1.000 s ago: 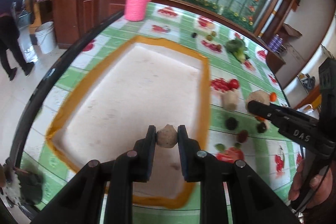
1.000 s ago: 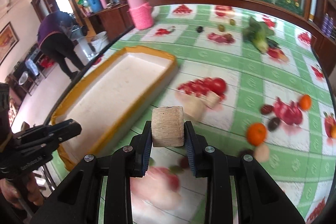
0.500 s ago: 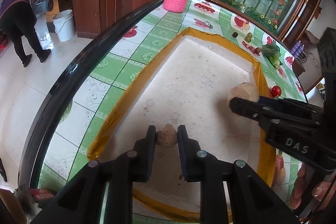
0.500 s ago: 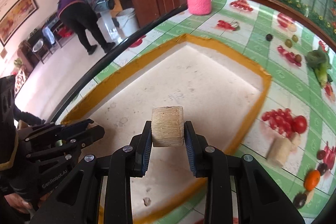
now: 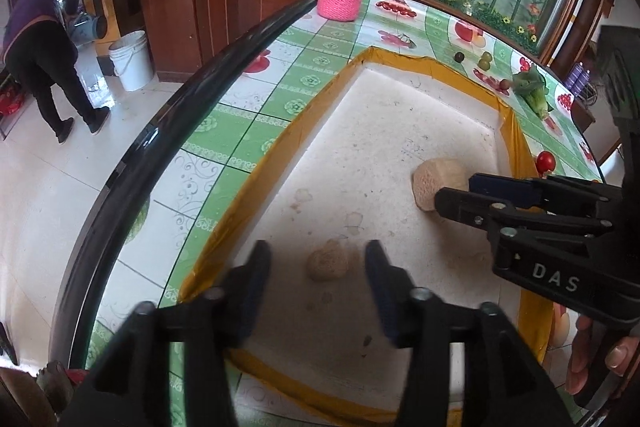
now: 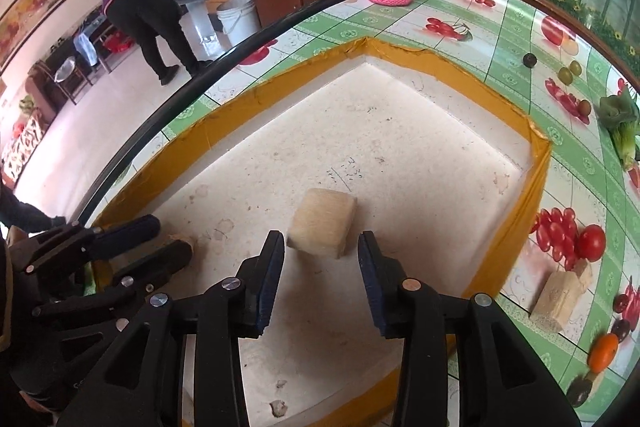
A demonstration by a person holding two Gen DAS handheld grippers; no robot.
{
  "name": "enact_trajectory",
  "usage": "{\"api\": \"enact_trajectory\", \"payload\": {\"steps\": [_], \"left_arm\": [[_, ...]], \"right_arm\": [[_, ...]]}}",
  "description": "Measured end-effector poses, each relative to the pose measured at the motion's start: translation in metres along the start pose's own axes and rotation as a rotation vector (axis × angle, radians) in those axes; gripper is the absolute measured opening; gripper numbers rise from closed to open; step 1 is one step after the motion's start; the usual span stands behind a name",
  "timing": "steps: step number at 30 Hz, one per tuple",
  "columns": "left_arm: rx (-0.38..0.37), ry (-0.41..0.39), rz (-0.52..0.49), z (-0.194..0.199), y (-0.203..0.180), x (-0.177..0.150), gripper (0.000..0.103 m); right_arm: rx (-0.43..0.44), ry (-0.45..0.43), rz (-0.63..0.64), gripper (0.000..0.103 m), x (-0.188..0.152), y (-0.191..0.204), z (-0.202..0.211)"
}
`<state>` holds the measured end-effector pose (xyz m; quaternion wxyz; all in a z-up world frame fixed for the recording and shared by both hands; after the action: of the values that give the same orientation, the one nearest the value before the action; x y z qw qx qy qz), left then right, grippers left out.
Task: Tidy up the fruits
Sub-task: 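Withdraw both open tools from the tray toward the fruit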
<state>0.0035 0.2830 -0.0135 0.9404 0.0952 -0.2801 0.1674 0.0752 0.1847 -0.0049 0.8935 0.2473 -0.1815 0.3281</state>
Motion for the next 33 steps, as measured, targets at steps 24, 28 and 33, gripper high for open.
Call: {"api": "enact_trajectory", "payload": {"steps": [24,28,33], "left_arm": [[0.005,-0.034,-0.070,0.050,-0.052,-0.008,0.070],[-0.022,-0.054,-0.117,0.065,-0.080,-0.010,0.073],[-0.058,-0.080,-0.185,0.083,-0.117,-0.019,0.076]], "right_arm": [[-0.099,-0.134,-0.063,0.058,-0.085,-0.035,0.107],[-0.120,-0.152,-0.116,0.058,-0.109,-0.054,0.124],[-0.158,-0.178,-0.203,0.069,-0.140,-0.082,0.148]]}}
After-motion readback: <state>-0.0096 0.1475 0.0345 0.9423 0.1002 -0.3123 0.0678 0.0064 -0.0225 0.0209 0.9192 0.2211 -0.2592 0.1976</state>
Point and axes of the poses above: each gripper's, at about its wrist camera, not at the fingertips, and z roughly against the way its jaws point, y to its left, x to its top, the point moved 4 cm from there along -z, roughly the way its jaws point, and after that the axes turned 15 degrees about x, right-handed, at the moved point
